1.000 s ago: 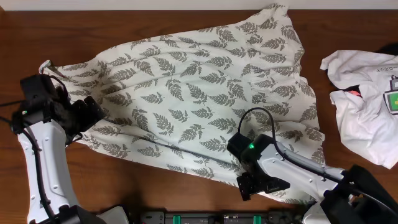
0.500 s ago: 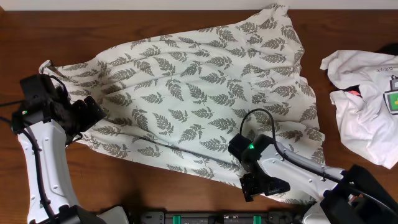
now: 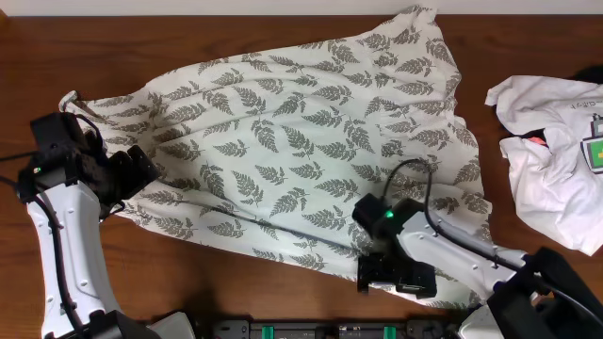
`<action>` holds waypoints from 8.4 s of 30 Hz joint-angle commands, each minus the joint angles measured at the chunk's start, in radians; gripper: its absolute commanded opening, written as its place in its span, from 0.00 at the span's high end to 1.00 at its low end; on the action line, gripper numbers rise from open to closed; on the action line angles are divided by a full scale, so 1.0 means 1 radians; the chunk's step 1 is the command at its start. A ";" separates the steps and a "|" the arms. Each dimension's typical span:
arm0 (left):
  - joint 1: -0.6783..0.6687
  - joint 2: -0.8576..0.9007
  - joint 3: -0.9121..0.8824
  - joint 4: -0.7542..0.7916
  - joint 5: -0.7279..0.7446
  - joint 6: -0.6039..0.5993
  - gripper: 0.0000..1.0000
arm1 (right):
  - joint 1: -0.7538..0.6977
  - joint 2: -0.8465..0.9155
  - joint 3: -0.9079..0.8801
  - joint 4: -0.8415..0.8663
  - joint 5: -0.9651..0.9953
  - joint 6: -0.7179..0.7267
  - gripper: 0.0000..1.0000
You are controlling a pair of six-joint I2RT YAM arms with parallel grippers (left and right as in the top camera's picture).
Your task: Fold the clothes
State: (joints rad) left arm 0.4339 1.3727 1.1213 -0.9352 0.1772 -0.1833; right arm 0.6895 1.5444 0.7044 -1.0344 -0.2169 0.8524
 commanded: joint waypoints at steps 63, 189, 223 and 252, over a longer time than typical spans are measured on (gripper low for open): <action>0.000 -0.001 -0.005 -0.003 -0.002 -0.013 0.02 | -0.721 -0.211 -0.127 0.021 0.078 -0.077 0.99; 0.040 0.045 -0.223 0.089 0.023 -0.152 0.02 | -0.653 0.326 0.400 1.258 0.138 -0.385 0.98; 0.040 0.045 -0.223 0.068 0.022 -0.151 0.02 | -0.636 0.309 0.502 1.016 0.153 -0.567 0.58; 0.040 0.047 -0.481 0.499 0.081 -0.324 0.42 | -0.636 0.103 0.537 0.223 0.152 -0.584 0.77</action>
State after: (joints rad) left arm 0.4709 1.4120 0.6491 -0.4541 0.2565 -0.4988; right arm 0.0509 1.6417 1.2423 -0.8028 -0.0597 0.2710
